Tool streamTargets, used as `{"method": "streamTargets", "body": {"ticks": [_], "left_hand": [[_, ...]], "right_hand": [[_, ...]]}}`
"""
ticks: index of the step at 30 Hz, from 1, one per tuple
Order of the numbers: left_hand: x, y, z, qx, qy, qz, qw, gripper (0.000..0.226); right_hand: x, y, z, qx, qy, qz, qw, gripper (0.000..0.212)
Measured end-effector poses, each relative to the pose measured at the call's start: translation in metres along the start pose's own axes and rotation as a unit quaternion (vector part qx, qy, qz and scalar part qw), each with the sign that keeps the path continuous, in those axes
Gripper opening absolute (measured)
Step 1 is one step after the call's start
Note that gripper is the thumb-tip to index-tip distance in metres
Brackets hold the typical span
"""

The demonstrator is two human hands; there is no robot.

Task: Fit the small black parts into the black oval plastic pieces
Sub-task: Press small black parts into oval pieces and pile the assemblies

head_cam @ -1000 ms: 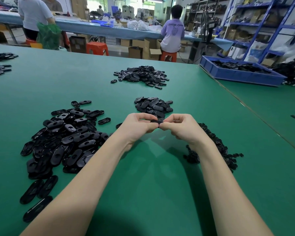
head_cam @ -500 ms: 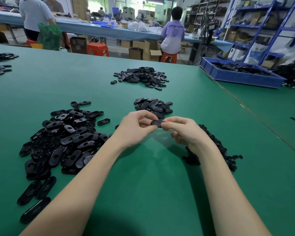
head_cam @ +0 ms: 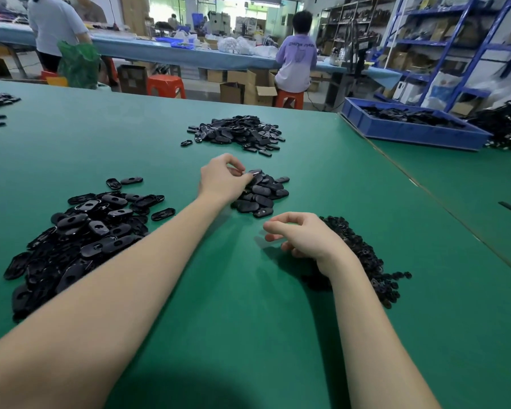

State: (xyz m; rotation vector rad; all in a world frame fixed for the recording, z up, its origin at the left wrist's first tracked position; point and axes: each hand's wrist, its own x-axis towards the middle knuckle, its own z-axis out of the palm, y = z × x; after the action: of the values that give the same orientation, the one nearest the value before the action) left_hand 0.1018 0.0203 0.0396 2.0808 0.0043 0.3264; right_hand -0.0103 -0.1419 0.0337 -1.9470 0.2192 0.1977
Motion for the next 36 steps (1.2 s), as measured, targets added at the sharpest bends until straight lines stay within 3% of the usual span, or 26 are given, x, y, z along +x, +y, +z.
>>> {"method": "streamTargets", "body": {"ticks": [8,16,22,31,36], "left_hand": [[0.034,-0.001,0.022,0.056,-0.018,-0.068,0.996,0.022],[-0.015,0.001,0.001,-0.006,-0.001,-0.018,1.000,0.013],[-0.095,-0.003,-0.001,-0.036,-0.097,0.022,0.994,0.004],[-0.106,-0.008,-0.026,-0.036,-0.157,0.017,0.987,0.007],[-0.090,-0.009,-0.064,0.123,-0.198,0.086,0.969,0.005]], "right_hand": [[0.002,0.001,-0.001,0.002,-0.008,-0.003,1.000,0.013],[0.001,0.000,-0.001,-0.003,-0.007,-0.002,1.000,0.017],[-0.003,-0.002,0.002,-0.049,-0.009,-0.012,0.999,0.012],[-0.006,-0.007,0.002,-0.126,-0.042,-0.031,0.991,0.017],[-0.006,-0.010,0.006,-0.144,-0.047,-0.064,0.986,0.012]]}}
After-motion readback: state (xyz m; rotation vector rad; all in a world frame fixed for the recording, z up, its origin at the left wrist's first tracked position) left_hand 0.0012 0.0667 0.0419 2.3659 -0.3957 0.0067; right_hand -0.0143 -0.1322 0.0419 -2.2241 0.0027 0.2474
